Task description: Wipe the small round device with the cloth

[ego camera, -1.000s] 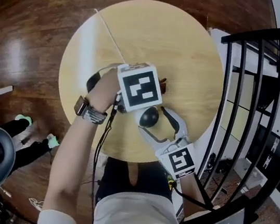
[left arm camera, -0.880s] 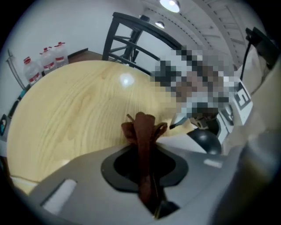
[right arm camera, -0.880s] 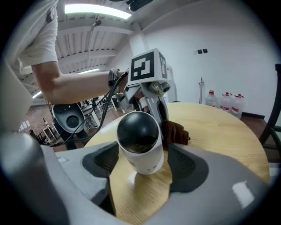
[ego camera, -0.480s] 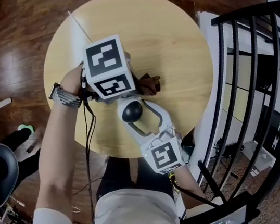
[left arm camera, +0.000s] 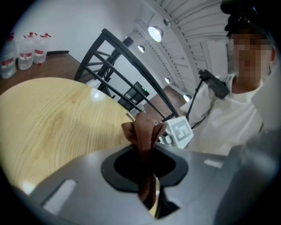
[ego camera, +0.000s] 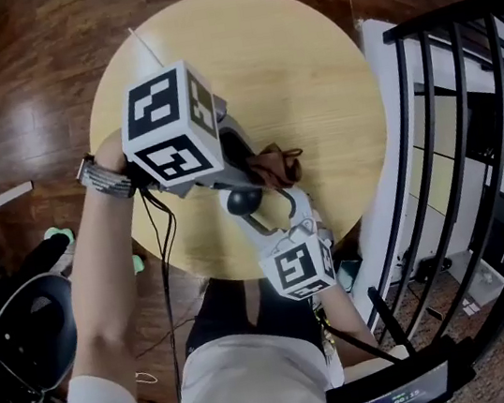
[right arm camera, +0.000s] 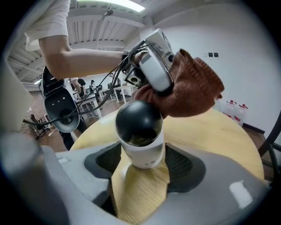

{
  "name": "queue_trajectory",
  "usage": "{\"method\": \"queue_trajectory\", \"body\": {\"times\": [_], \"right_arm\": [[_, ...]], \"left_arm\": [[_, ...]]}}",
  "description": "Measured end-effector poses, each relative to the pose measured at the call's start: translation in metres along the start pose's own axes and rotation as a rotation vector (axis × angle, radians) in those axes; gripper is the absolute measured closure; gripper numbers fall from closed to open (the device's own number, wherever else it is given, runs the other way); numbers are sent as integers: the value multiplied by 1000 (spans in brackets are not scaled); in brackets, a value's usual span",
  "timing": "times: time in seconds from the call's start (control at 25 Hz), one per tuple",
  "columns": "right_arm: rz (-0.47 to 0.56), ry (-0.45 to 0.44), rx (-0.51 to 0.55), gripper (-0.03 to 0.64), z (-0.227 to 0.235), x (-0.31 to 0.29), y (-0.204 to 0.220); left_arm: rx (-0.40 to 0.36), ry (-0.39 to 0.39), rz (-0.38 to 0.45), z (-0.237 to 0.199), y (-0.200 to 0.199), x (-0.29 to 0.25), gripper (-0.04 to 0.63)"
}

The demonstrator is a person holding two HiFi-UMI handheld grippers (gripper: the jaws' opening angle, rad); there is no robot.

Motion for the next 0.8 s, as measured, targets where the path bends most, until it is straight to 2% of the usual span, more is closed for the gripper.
{"method": "queue_trajectory", "body": {"times": [0.12, 0.2, 0.28, 0.36, 0.48, 0.56, 0.8], "right_arm": [[-11, -8, 27, 302, 7, -4, 1], [-15, -9, 36, 301, 7, -6, 1], [-18, -3, 35, 301, 5, -7, 2], [-21, 7, 43, 301, 5, -8, 3], [-16, -9, 103, 302, 5, -9, 2], [-7, -59, 149, 304, 3, -10, 1], [-5, -338, 300, 310, 1, -14, -4]], "left_arm": [[-39, -43, 84, 0, -17, 15, 528], [-67, -148, 106, -12, -25, 28, 528], [-75, -270, 54, -31, -23, 38, 528], [-60, -317, -10, -52, -17, 37, 528], [-2, -247, -35, -71, -11, 20, 528], [33, -212, -69, -76, 0, 11, 529], [85, -183, -99, -74, 27, 9, 529]]}}
Point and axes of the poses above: the fingertips, and each gripper's own axes: x backward along the fingers, z to its right, y out of its underside, the point moved 2 cm from there along x, backward along the fingers, and after that the axes turned 13 degrees about z, right-handed, at the moved point
